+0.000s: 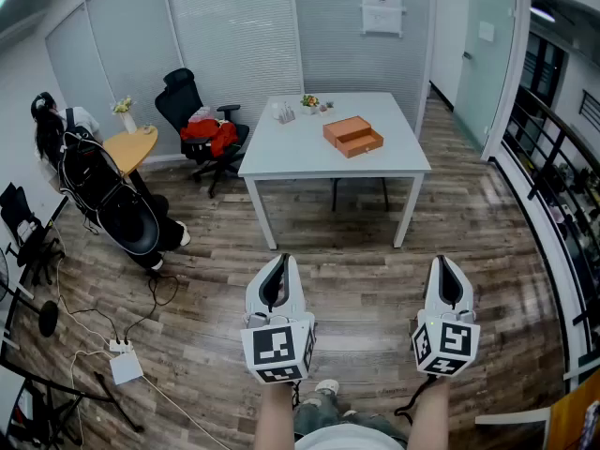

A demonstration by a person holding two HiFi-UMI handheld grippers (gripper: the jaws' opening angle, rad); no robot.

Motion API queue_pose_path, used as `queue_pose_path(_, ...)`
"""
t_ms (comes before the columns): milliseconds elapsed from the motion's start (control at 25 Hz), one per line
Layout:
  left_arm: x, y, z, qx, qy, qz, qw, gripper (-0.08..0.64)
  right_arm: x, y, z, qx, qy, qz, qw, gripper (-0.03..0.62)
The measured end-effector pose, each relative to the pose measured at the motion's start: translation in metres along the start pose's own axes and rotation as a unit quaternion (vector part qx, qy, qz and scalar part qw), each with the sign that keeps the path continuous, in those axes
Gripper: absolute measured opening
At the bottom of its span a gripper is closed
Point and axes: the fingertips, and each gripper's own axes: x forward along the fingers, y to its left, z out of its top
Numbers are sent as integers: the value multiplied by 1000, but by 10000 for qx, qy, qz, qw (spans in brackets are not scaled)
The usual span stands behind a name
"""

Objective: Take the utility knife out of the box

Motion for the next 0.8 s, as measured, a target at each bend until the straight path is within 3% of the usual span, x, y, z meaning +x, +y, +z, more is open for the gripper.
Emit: queue_pose_path(800,42,21,-14,-28,94,-53,9999,0,41,11,-13,117,10,-52,9999,26)
